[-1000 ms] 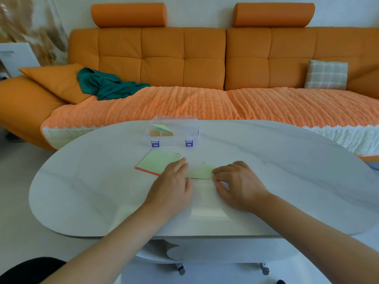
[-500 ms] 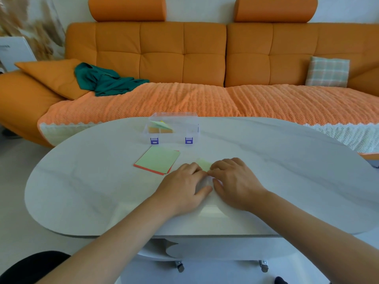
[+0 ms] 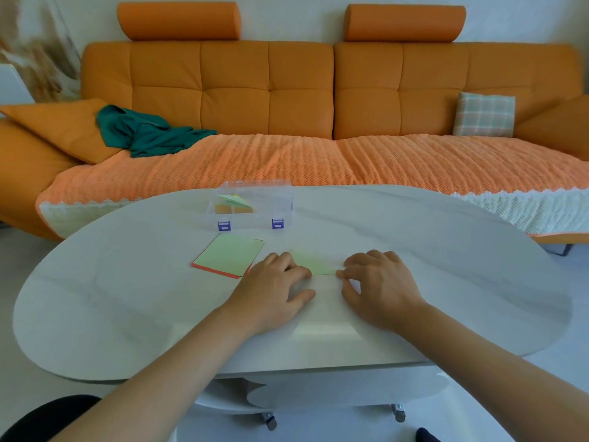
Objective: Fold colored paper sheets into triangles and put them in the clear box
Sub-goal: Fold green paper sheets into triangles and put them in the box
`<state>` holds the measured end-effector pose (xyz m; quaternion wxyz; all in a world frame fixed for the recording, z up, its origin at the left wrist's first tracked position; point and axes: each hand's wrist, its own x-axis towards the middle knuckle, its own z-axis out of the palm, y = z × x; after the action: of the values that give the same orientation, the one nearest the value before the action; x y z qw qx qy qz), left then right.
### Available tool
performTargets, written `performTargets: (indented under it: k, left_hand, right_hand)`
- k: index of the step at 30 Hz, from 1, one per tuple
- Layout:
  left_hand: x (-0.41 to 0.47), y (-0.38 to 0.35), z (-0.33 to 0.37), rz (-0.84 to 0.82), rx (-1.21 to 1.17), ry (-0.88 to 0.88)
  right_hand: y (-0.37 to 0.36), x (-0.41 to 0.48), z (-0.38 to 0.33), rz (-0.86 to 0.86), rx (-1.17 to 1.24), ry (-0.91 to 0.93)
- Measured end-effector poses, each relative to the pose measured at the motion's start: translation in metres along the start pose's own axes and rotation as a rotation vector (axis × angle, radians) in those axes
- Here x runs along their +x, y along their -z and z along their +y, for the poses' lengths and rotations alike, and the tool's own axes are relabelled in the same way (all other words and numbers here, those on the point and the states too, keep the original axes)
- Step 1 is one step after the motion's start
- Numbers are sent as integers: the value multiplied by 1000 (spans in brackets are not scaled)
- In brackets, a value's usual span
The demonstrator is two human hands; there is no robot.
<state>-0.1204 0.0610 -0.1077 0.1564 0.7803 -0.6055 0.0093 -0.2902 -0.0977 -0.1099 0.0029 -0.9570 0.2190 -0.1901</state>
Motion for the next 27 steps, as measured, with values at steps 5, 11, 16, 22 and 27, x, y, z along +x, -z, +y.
performTargets:
  k: [5,11,16,22,27]
  left_hand:
    - [13,-2,-10,34,-104,19]
    - [29,-3,-23,15,-190,9]
    - [35,-3,-30,71,-239,-39]
    - [38,-3,-37,130,-211,-122]
    - [38,-4,-39,178,-187,-180]
  right_hand:
    - [2,10,3,-62,87,-10]
    - [-1,31,-6,-161,208,124]
    - [-7,44,-4,-182,207,144]
    - [-10,56,-1,-168,193,224]
    - [-13,61,-2,-152,221,201]
